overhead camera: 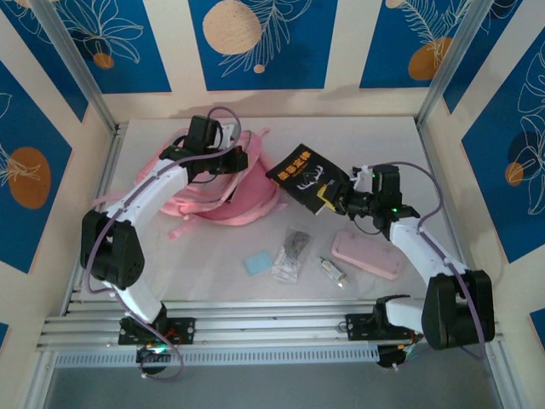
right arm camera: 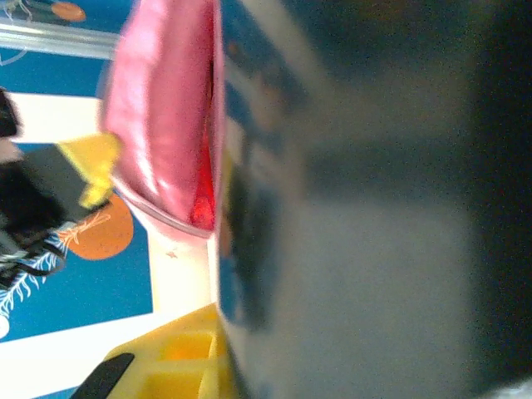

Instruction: Pack books, pencil case, and school supplies into a backpack

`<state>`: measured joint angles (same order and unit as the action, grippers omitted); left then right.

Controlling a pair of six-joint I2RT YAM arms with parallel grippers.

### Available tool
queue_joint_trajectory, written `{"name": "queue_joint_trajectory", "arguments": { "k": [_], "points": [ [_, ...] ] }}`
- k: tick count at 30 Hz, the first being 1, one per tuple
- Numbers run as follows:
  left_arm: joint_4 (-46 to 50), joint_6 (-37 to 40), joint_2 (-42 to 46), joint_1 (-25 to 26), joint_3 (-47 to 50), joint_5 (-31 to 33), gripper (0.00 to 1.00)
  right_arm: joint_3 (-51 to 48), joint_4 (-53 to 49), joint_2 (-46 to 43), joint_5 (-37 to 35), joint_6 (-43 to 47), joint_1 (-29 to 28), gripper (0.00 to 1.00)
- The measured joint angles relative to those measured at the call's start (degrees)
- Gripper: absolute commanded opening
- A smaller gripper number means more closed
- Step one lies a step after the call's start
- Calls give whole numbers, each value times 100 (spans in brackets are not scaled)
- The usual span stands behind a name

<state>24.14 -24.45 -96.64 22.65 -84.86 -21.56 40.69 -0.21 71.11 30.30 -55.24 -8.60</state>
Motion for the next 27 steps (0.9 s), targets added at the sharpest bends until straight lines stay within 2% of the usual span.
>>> {"name": "queue_joint_trajectory", "arguments": {
  "k": [7,12,15,20,22,27],
  "points": [
    [-404,-380,37,-4,-177,-356,0,396,824,1355,-7,-470,-957,0],
    [-651,-614,37,0,-85,-634,0,1495,1429,2649,2,-765,-1596,0],
    [-782,-713,37,2,31,-739,0,2168,1987,3495,44,-1045,-1821,0],
    [-833,-715,72,2,83,-767,0,3421,2286,4988,210,-1432,-2013,0],
    [-833,-715,101,2,87,-758,0,3805,2275,5383,291,-1449,-2055,9],
    [-885,-715,201,2,223,-667,0,3974,1847,5416,431,-1113,-2041,50]
  ]
}}
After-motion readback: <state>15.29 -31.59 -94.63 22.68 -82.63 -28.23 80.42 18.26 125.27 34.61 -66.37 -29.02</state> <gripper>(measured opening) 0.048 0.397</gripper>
